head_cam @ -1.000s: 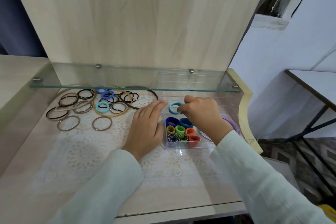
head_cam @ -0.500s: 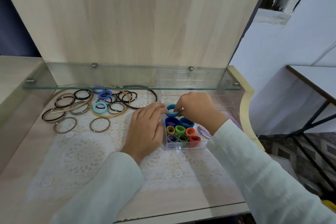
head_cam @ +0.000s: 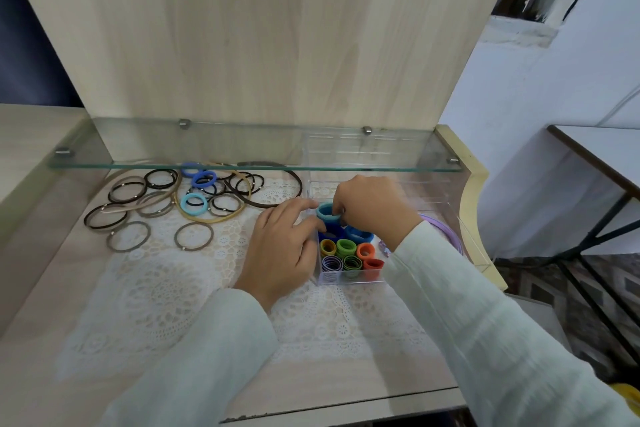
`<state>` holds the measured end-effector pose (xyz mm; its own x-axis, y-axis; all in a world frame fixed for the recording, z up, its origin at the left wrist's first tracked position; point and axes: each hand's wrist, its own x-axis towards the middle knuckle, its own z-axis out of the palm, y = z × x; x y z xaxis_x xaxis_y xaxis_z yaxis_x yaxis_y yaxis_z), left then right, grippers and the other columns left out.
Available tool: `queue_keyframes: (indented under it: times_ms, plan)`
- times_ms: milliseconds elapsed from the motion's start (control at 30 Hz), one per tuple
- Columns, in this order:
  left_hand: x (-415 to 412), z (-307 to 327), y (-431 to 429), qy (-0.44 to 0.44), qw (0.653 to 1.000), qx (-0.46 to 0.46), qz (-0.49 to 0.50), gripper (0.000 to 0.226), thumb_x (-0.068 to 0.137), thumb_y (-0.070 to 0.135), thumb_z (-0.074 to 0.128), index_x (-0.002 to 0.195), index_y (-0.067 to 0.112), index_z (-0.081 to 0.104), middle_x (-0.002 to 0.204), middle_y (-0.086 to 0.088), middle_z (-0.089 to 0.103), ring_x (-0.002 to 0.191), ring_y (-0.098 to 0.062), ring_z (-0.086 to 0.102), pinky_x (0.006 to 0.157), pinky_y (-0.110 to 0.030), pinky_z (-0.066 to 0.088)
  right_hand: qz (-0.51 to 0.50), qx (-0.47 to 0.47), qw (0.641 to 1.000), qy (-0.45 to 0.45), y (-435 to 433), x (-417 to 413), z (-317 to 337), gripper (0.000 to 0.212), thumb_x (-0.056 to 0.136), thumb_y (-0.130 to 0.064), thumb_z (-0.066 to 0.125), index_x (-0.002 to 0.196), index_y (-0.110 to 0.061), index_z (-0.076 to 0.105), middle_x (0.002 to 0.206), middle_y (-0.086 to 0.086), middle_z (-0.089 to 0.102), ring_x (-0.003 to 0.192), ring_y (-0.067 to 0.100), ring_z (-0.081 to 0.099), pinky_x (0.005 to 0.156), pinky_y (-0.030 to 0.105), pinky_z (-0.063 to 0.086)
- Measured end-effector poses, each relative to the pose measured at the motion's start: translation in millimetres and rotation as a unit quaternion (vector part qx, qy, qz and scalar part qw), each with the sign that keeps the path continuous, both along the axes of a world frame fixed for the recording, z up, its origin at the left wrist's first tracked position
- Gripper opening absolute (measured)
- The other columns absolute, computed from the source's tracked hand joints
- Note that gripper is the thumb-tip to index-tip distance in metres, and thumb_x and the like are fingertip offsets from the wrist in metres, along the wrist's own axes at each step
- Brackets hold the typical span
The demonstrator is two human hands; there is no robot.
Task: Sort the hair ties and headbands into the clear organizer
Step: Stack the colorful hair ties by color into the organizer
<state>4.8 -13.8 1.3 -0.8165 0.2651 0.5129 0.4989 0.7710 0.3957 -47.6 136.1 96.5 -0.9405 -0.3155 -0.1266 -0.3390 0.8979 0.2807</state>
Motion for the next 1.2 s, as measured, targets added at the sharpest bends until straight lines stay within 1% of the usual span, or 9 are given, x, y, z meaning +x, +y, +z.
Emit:
queue_keyframes:
  times_ms: [200, 300, 367, 500, 600, 700, 900, 1100, 1200]
  plan:
    - [0, 0, 0, -0.010, 1.000, 0.004, -0.007, 0.031, 0.083, 0.022, 0.039, 0.095, 0.021, 0.067, 0.126, 0.004, 0.059, 0.121, -0.016, 0.050, 0.098, -0.032, 0.033, -0.010, -0.006, 1.000, -0.027, -5, -5, -1, 0.029, 0.090, -0.029, 0.063, 0.118, -0.027, 0.065, 0.108, 0.002, 0.064, 0.094, 0.022, 0.061, 0.069, 0.032, 0.044]
    - [0, 1, 0, -0.012, 1.000, 0.004, -0.007, 0.032, 0.084, 0.023, 0.038, 0.096, 0.021, 0.067, 0.126, 0.004, 0.059, 0.121, -0.016, 0.050, 0.098, -0.031, 0.033, -0.005, -0.022, 0.999, -0.047, -3, -7, 4, 0.028, 0.090, -0.028, 0.061, 0.118, -0.026, 0.066, 0.108, 0.001, 0.065, 0.096, 0.022, 0.061, 0.079, 0.034, 0.051]
    - [0, 1, 0, -0.015, 1.000, 0.001, -0.007, 0.033, 0.085, 0.024, 0.037, 0.097, 0.021, 0.067, 0.126, 0.005, 0.059, 0.121, -0.016, 0.050, 0.099, -0.029, 0.031, -0.006, -0.032, 0.998, -0.055, -2, -7, 7, 0.029, 0.091, -0.026, 0.058, 0.119, -0.026, 0.065, 0.113, 0.003, 0.064, 0.099, 0.023, 0.061, 0.084, 0.037, 0.053]
    - [0, 1, 0, -0.020, 1.000, 0.002, -0.009, 0.034, 0.085, 0.024, 0.036, 0.100, 0.021, 0.067, 0.126, 0.004, 0.059, 0.121, -0.016, 0.050, 0.099, -0.030, 0.032, -0.005, -0.044, 0.998, -0.044, -3, -7, 8, 0.030, 0.090, -0.022, 0.059, 0.118, -0.035, 0.065, 0.115, 0.000, 0.060, 0.101, 0.022, 0.060, 0.082, 0.037, 0.053]
    - [0, 1, 0, -0.021, 1.000, 0.004, -0.012, 0.033, 0.085, 0.024, 0.036, 0.100, 0.020, 0.066, 0.126, 0.004, 0.058, 0.121, -0.015, 0.050, 0.098, -0.028, 0.031, -0.012, -0.095, 0.995, -0.004, 2, -8, 3, 0.026, 0.090, -0.022, 0.060, 0.112, -0.036, 0.065, 0.113, -0.002, 0.062, 0.097, 0.020, 0.062, 0.079, 0.036, 0.055]
    - [0, 0, 0, -0.018, 1.000, 0.008, -0.011, 0.032, 0.085, 0.023, 0.037, 0.099, 0.019, 0.066, 0.125, 0.004, 0.059, 0.120, -0.015, 0.050, 0.097, -0.027, 0.031, 0.003, -0.132, 0.991, -0.002, 6, -3, -6, 0.027, 0.094, -0.023, 0.055, 0.114, -0.036, 0.067, 0.116, -0.003, 0.064, 0.099, 0.018, 0.061, 0.076, 0.032, 0.053]
    - [-1, -1, 1, -0.012, 1.000, 0.013, -0.009, 0.031, 0.084, 0.022, 0.038, 0.097, 0.018, 0.066, 0.123, 0.003, 0.060, 0.119, -0.016, 0.051, 0.097, -0.031, 0.034, 0.036, -0.146, 0.988, -0.032, 8, 5, -18, 0.032, 0.096, -0.020, 0.052, 0.118, -0.040, 0.066, 0.114, -0.002, 0.061, 0.103, 0.020, 0.057, 0.082, 0.038, 0.052]
    - [-1, -2, 1, -0.009, 1.000, 0.016, -0.006, 0.032, 0.082, 0.022, 0.038, 0.097, 0.019, 0.066, 0.122, 0.004, 0.060, 0.120, -0.015, 0.050, 0.098, -0.029, 0.031, 0.044, -0.138, 0.989, -0.019, 5, 5, -26, 0.030, 0.097, -0.023, 0.052, 0.117, -0.042, 0.065, 0.112, -0.003, 0.058, 0.101, 0.020, 0.057, 0.071, 0.032, 0.047]
    - [-1, -3, 1, -0.009, 1.000, 0.018, -0.005, 0.033, 0.082, 0.022, 0.038, 0.099, 0.020, 0.066, 0.122, 0.004, 0.060, 0.119, -0.015, 0.050, 0.099, -0.031, 0.033, 0.030, -0.170, 0.985, -0.012, 8, 5, -25, 0.028, 0.097, -0.024, 0.052, 0.115, -0.039, 0.067, 0.110, -0.004, 0.059, 0.099, 0.019, 0.058, 0.074, 0.034, 0.051]
